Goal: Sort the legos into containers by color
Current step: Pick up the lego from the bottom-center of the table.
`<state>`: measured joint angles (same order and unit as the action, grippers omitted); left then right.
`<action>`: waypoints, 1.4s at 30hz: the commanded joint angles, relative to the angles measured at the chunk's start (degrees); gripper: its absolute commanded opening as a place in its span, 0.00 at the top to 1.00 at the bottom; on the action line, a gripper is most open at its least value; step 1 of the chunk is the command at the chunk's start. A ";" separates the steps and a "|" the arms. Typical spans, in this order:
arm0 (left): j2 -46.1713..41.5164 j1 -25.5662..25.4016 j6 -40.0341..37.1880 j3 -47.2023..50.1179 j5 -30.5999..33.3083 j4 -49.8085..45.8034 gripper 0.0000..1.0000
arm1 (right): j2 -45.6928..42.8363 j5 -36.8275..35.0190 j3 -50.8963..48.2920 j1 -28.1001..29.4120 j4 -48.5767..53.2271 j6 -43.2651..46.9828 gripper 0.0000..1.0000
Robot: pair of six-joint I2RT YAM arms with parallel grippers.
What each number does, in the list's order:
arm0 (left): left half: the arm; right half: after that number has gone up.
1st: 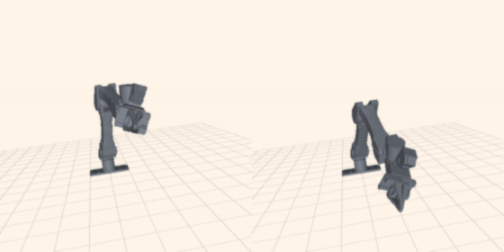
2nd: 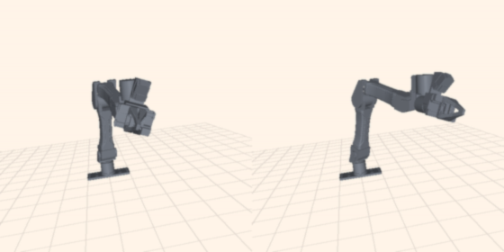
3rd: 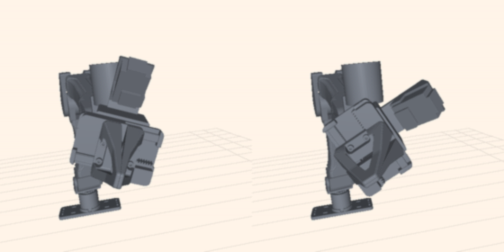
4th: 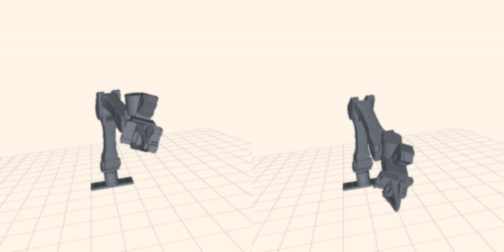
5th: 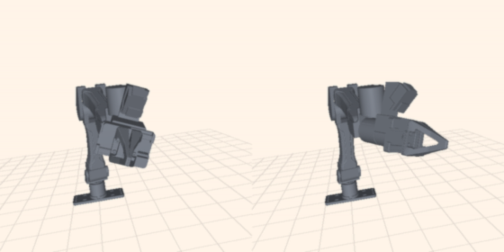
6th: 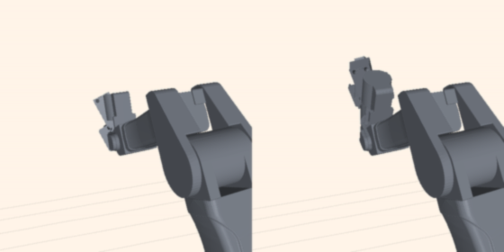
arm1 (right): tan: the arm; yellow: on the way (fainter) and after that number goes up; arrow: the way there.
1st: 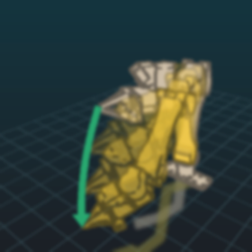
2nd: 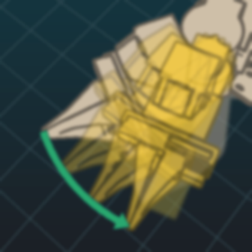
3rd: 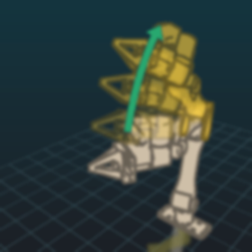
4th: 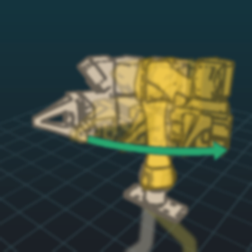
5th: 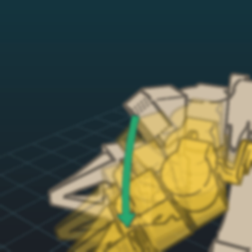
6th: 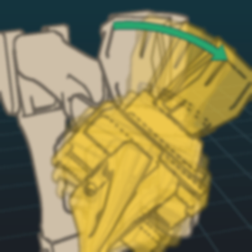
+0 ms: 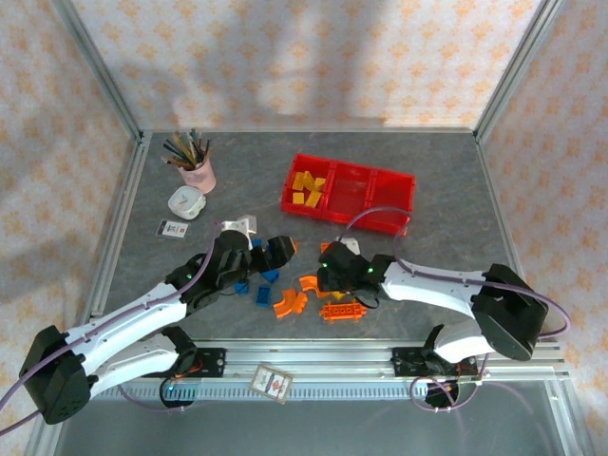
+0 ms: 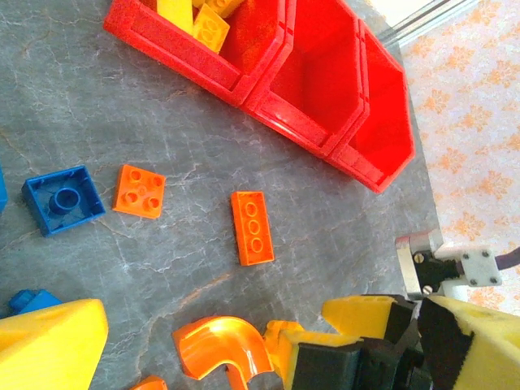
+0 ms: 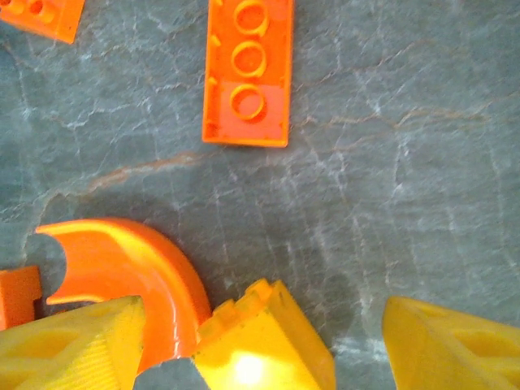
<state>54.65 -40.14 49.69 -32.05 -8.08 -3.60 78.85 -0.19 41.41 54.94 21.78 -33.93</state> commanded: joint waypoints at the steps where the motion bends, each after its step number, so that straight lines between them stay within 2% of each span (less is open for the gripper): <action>1: -1.13 -0.46 0.76 0.15 1.49 -0.21 0.01 | -1.39 1.10 -1.88 0.55 -0.11 -1.65 0.24; 6: -1.04 -0.47 0.65 -0.03 1.57 -0.54 0.01 | -1.86 0.88 -3.58 0.55 0.34 -1.90 0.24; 17: -0.51 -0.55 0.58 -0.29 1.47 -0.58 0.01 | -2.76 -6.31 -3.24 -0.11 5.28 -5.33 0.28; 20: -0.51 -0.55 0.50 -0.42 1.40 -0.54 0.01 | -2.98 -5.65 -3.61 -0.51 5.22 -5.35 0.32; 24: -0.45 -0.55 0.43 -0.54 1.48 -0.36 0.01 | -2.11 -1.78 -3.31 -0.45 2.74 -2.96 0.33; 27: -0.27 -0.56 0.41 -0.81 1.57 -0.61 0.01 | -0.67 -1.49 -2.66 -0.38 2.42 -2.13 0.33; 33: -0.61 -0.55 0.49 -0.59 1.75 -0.80 0.01 | 2.22 -3.22 -1.23 -0.38 3.09 -1.64 0.41; 42: -0.42 -0.55 0.32 -0.77 1.84 -0.63 0.01 | 4.12 -4.30 -0.54 -0.44 2.39 -1.38 0.59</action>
<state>54.54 -40.14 49.67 -32.05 -7.44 -3.62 82.52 -2.17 39.11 54.65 24.14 -35.73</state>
